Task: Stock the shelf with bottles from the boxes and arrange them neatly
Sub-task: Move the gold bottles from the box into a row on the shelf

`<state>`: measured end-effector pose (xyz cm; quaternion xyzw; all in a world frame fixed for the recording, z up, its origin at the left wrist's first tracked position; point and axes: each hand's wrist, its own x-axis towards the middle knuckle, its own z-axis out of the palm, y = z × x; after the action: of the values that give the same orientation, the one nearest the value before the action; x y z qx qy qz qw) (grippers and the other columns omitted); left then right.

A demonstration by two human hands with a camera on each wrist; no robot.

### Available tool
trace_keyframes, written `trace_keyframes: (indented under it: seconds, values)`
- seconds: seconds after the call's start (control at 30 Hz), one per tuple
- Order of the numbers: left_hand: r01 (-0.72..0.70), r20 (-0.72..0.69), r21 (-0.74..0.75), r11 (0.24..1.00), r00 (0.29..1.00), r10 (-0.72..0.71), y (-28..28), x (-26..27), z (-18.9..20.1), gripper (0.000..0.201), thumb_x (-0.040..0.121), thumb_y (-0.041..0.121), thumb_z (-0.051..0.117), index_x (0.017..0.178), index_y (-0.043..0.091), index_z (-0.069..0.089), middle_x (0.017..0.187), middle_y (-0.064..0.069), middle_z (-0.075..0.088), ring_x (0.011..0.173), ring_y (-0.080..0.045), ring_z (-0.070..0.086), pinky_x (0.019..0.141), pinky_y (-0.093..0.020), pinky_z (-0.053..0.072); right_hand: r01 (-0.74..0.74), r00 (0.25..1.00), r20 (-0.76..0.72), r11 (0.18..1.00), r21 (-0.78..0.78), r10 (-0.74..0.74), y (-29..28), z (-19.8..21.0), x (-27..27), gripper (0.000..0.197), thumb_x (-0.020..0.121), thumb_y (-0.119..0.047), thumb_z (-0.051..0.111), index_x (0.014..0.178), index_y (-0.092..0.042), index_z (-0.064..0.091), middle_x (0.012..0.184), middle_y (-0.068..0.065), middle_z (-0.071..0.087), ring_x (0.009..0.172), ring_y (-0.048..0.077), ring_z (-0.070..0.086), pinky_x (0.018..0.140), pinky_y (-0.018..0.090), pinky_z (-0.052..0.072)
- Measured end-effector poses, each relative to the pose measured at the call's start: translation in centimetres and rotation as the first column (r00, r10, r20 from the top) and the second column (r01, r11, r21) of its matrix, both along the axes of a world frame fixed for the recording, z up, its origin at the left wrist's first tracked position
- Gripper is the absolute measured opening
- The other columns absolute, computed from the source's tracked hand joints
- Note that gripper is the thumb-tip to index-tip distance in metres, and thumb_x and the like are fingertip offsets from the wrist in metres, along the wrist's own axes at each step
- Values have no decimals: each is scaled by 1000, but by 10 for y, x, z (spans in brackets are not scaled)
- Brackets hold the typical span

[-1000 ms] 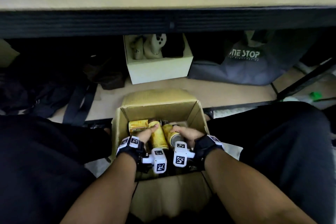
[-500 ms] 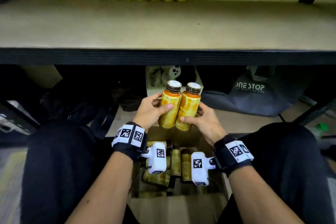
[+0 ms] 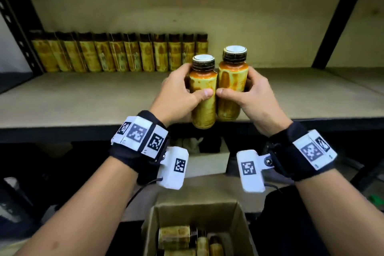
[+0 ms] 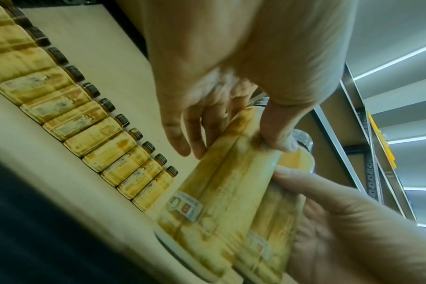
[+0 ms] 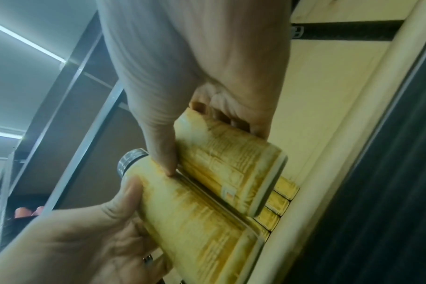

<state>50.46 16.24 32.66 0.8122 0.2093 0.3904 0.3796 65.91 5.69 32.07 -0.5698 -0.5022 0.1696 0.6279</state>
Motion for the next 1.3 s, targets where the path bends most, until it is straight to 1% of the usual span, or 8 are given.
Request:
trace_keyframes:
  seconds: [0.23,0.47,0.6,0.73,0.97,1.03,1.13,1.3]
  values:
    - [-113,-139,-130,985,986,94,28,41,16,55,70,31,79,120,21,58,111,5,67,105,-17,63,94,-43,52,22,999,-19,979,-205,-27,38,2,32,55,72,-5,83,119,-11,56,107,3,71,99,15,69,94,43,54]
    - [-75,-237,-312,947,971,-1,48,69,40,53,81,33,75,127,16,56,112,-5,68,102,-23,65,85,-48,56,32,990,140,935,-353,19,38,43,67,40,71,-12,85,108,-11,68,93,-2,74,83,6,69,72,19,55]
    - [-104,-233,-354,930,972,20,74,102,37,58,76,30,79,128,16,56,114,-8,68,103,-28,65,89,-49,54,170,974,204,906,-387,-96,65,39,91,59,62,-21,91,114,-12,66,99,-1,74,95,18,69,90,39,55]
    - [-206,-320,-102,973,933,164,109,145,43,66,74,34,80,131,13,54,127,-3,61,114,-23,59,99,-33,46,305,940,276,858,-413,-202,103,38,117,56,60,-25,92,108,-16,65,104,1,72,98,19,68,94,41,54]
    - [-142,-562,344,928,761,324,176,212,59,59,75,57,70,119,19,56,121,-5,61,107,-27,58,80,-30,42,471,850,457,768,-434,-263,157,46,159,55,70,-30,86,117,-12,64,115,8,67,102,25,64,80,26,51]
    - [-136,-610,473,871,663,435,195,225,66,64,72,69,64,119,25,56,126,-7,56,119,-32,48,90,-39,38,470,844,477,767,-437,-246,174,47,171,52,72,-30,84,117,-13,63,116,9,67,104,27,63,76,24,46]
    - [-149,-623,590,794,541,564,220,239,73,77,71,77,56,132,31,48,139,-11,39,138,-39,18,107,-65,15,475,840,484,764,-437,-245,201,46,188,51,74,-30,83,117,-13,63,117,9,66,105,27,63,76,26,45]
    - [-132,-609,641,756,513,605,256,261,72,70,83,68,52,135,22,45,138,-14,38,133,-38,26,108,-62,18,507,815,516,756,-413,-265,247,42,217,55,78,-33,80,123,-10,58,120,11,64,108,28,61,75,27,44]
